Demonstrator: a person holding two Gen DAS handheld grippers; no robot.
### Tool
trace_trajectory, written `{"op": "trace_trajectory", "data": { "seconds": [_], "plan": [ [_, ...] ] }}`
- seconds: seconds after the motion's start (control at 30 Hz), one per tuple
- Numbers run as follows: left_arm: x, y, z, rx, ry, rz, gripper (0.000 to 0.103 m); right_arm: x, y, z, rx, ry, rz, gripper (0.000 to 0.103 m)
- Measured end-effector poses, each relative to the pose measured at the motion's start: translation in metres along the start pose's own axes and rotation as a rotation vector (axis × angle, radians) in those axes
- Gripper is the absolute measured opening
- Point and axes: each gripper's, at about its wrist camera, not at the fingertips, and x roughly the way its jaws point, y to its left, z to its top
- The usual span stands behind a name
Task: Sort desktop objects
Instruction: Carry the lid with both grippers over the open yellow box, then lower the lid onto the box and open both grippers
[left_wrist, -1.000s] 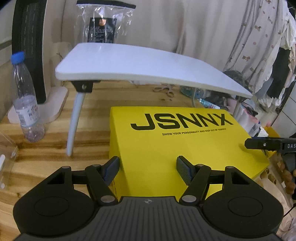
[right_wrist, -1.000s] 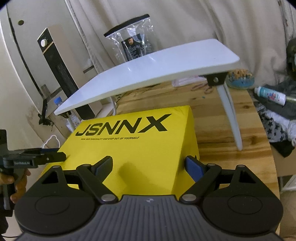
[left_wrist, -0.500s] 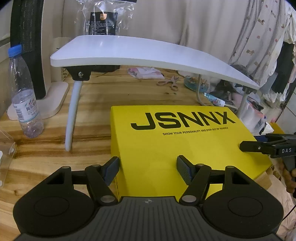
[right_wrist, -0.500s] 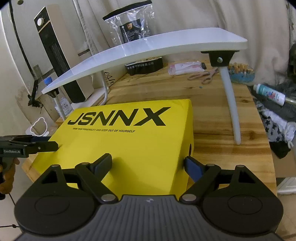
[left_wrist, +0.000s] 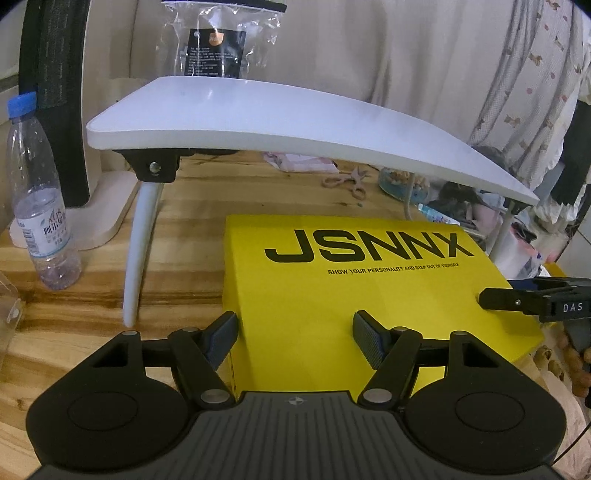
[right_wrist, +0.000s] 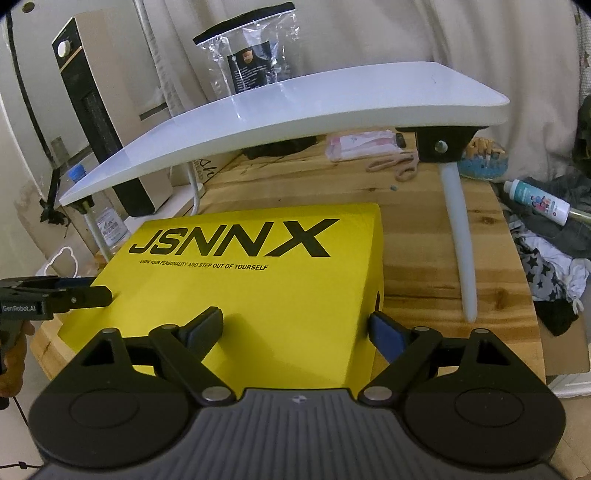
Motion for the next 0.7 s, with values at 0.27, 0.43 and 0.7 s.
{"op": "trace_trajectory", "data": {
  "seconds": [0.27, 0.43, 0.7],
  "plan": [
    [-0.039, -0.015, -0.021, 0.033, -0.148, 0.127, 0.101, -0.042, 0.027, -0.016, -0.104, -0.169, -0.065, 0.095],
    [-0.071, -0.032, -0.047, -0.01, -0.227, 0.061, 0.103, -0.078, 0.055, -0.041, -0.123, -0.29, -0.093, 0.103],
    [-0.074, -0.068, -0.104, 0.007, -0.223, 0.116, 0.103, -0.102, 0.089, -0.102, -0.077, -0.392, -0.154, 0.103]
  ]
}}
